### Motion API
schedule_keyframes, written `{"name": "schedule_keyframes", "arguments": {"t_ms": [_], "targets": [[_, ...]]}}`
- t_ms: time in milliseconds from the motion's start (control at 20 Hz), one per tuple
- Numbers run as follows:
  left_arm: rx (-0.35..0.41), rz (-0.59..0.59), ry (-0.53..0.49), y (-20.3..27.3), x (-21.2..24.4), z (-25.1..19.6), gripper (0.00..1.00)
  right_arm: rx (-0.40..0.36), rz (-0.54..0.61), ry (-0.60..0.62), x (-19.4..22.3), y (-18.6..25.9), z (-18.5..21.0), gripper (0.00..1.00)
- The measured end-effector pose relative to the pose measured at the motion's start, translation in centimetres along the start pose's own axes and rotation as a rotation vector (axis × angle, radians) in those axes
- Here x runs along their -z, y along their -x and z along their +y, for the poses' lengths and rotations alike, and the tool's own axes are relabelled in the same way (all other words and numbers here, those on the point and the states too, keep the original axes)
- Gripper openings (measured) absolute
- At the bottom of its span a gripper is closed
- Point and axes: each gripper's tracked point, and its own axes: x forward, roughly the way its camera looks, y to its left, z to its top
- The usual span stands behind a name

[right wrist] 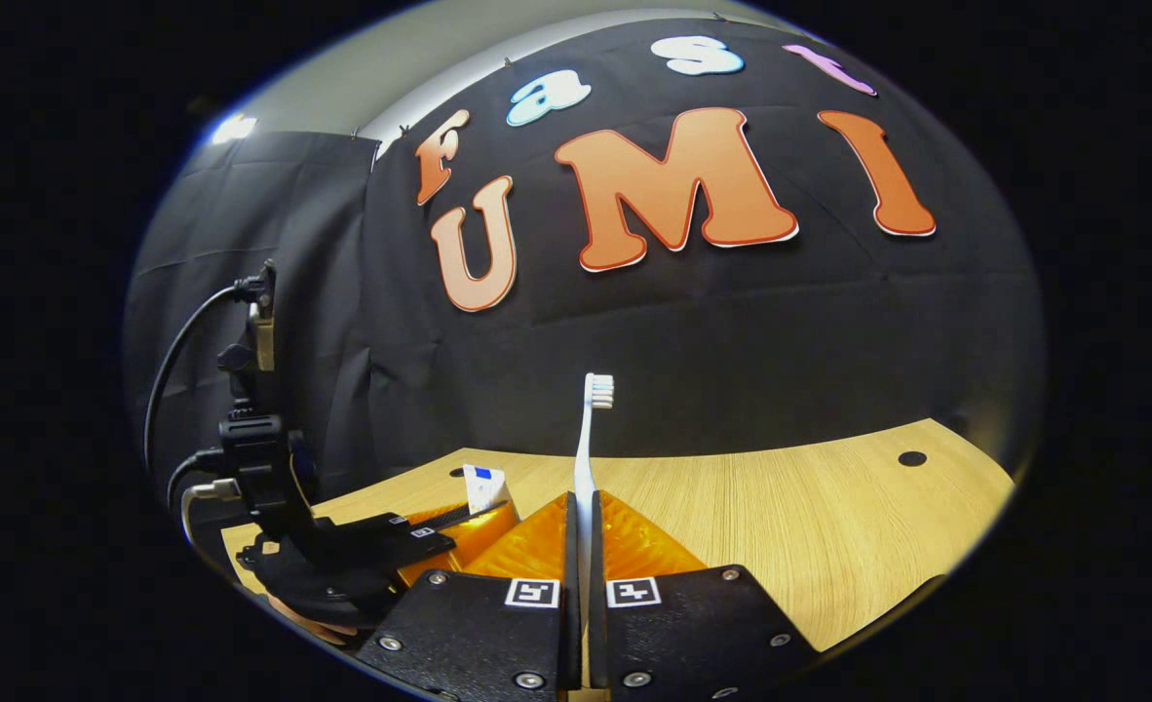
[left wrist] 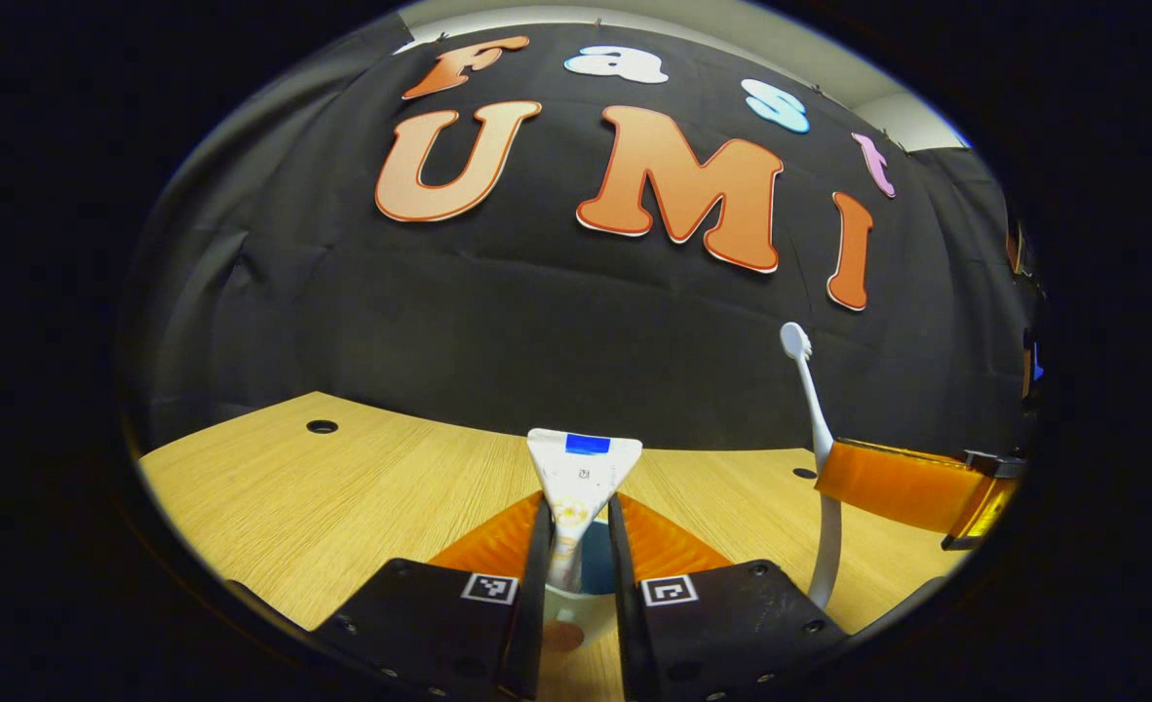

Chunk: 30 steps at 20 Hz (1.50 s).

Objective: Put the toothbrush and toothpaste on the desktop into the cup, then pick up the cup and place it on the coaster on the desktop.

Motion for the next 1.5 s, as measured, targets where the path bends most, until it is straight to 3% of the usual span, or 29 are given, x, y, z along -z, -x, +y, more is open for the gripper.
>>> {"name": "schedule_keyframes", "arguments": {"t_ms": [100, 250, 400, 550, 700, 1000, 1250, 1500], "targets": [[0.005, 0.004, -0.002, 0.4, -0.4, 0.5, 0.40, 0.005, -0.023, -0.010, -0.5, -0.4, 0.2, 0.03], [0.016, -0.062, 0.008, 1.5, -2.6, 1.2, 0.45, -0.017, -0.065, -0.050, -1.5, -1.5, 1.1, 0.03], [0.026, -0.088, -0.011, 4.2, -1.8, 1.5, 0.70, -0.025, -0.119, -0.053, -2.5, -2.8, 1.7, 0.03], [-0.001, -0.111, -0.027, 5.9, -2.2, 2.7, 0.75, -0.032, -0.167, -0.051, -3.3, -4.2, 2.3, 0.03], [-0.035, -0.127, -0.053, 5.6, -3.5, 4.4, 0.88, -0.045, -0.215, -0.072, -3.8, -5.5, 3.0, 0.03], [-0.064, -0.154, -0.066, 6.5, -4.3, 6.5, 0.94, -0.046, -0.234, -0.089, -2.8, -7.7, 3.4, 0.03], [-0.091, -0.118, -0.079, 6.5, -3.6, 7.1, 0.94, -0.044, -0.176, -0.120, -0.5, -9.2, 2.9, 0.04], [-0.090, -0.082, -0.054, 7.0, -2.7, 6.5, 0.98, -0.059, -0.127, -0.070, 1.4, -8.6, 3.4, 0.04]]}}
